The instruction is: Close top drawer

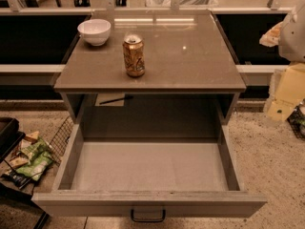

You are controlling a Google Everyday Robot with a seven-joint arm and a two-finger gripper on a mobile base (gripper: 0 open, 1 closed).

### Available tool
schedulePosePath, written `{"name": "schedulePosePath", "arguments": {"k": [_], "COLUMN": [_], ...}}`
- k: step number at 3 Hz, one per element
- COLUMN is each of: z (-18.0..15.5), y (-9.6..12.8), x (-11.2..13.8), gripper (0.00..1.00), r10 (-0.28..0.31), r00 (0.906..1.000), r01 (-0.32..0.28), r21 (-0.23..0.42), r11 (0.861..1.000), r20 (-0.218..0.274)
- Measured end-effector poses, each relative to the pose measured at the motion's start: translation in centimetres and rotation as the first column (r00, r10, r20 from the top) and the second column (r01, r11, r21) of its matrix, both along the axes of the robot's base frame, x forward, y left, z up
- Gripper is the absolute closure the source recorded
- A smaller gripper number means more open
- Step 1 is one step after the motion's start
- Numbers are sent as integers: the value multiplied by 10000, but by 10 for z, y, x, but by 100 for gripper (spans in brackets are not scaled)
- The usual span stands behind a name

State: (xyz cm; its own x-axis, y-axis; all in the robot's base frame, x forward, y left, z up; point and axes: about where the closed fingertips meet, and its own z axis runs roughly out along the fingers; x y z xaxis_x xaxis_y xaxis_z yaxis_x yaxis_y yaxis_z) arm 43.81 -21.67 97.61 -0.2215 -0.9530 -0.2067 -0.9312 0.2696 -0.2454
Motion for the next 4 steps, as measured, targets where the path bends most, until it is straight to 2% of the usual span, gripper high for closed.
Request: {"name": "schedulePosePath", "arguments": {"k": [1, 2, 3, 4], "z": [0, -11, -40, -72], "y": [0, -7, -25, -42], "x": [0, -12, -56, -103], "gripper": [0, 0, 0, 0], "r10": [0, -156, -653, -1317], "r00": [10000, 9998, 9978, 9898], "r01": [0, 158, 648, 1283], "r21": [0, 189, 434, 616], "r11": [10000, 9997, 9970, 9898], "r20": [0, -86, 114, 548]}}
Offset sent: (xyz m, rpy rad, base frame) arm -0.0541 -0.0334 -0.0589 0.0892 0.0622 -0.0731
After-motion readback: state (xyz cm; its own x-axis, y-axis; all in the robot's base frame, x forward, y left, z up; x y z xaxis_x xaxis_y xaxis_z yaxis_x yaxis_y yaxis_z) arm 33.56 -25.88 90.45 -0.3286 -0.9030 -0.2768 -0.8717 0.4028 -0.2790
